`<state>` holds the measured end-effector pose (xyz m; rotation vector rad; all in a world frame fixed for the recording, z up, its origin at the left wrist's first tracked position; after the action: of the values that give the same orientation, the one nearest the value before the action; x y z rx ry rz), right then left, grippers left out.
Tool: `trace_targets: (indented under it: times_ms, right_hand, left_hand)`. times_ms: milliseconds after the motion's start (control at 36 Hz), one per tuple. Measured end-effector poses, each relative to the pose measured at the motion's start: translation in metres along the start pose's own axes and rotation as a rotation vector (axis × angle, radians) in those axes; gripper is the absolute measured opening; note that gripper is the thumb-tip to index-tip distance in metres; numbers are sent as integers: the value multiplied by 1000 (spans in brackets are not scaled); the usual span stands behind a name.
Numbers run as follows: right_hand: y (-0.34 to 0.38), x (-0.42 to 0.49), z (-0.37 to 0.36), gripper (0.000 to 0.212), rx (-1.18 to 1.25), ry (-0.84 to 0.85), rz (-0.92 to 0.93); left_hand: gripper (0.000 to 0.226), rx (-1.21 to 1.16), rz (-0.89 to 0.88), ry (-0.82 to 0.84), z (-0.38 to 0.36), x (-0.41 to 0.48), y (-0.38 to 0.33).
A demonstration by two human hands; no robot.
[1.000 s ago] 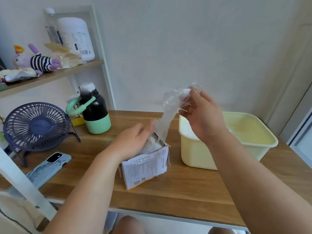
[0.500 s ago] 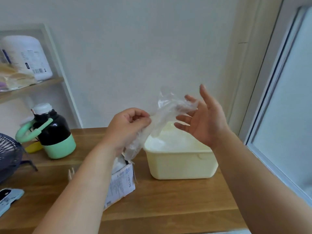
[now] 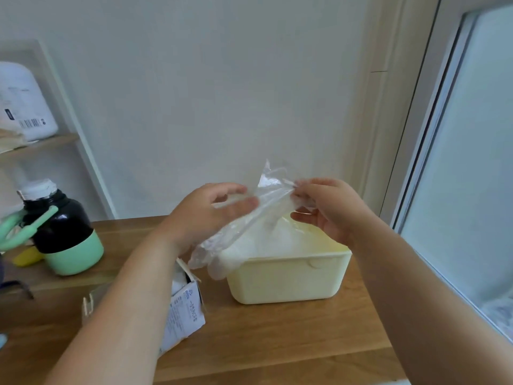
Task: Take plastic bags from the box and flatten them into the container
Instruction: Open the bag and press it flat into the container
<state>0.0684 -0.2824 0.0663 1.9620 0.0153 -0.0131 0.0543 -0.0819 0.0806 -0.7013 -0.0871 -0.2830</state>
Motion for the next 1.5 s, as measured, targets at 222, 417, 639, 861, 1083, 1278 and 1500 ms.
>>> trace_targets:
  times_ms: [222, 417, 639, 861, 1083, 1278, 1500]
  right_hand:
    - [0, 6, 1, 15, 241, -1, -10]
    - [0, 13, 16, 37, 95, -23, -102]
    - [-14, 23, 36, 56, 157, -196, -127]
    - [-29, 29, 53, 63, -152, -225, -182]
    - [-26, 37, 66, 57, -297, -263, -170]
    - [-27, 38, 69, 57, -367, -205, -214]
    - [-19, 37, 53, 62, -1438, 32, 137]
  left_hand:
    - [20, 211, -31, 56, -4, 6, 7]
    - [19, -32, 93, -165, 8, 29, 5]
    - [36, 561, -87, -814, 5, 29, -10]
    - [29, 727, -149, 128, -58, 37, 1]
    - [57, 769, -107, 164, -68, 54, -4]
    - [46, 981, -141, 269, -85, 65, 2]
    - [41, 1143, -196, 149, -92, 69, 7]
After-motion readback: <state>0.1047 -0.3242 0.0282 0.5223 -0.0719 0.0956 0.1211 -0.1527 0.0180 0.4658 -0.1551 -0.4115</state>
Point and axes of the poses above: each hand's wrist, its own x-axis towards the middle knuckle, its own z-axis out of the back of the hand, y = z × x, the point moved 4 cm from there along x, towards the middle knuckle, and after that the axes turned 14 degrees about x, right-handed, at the moved point
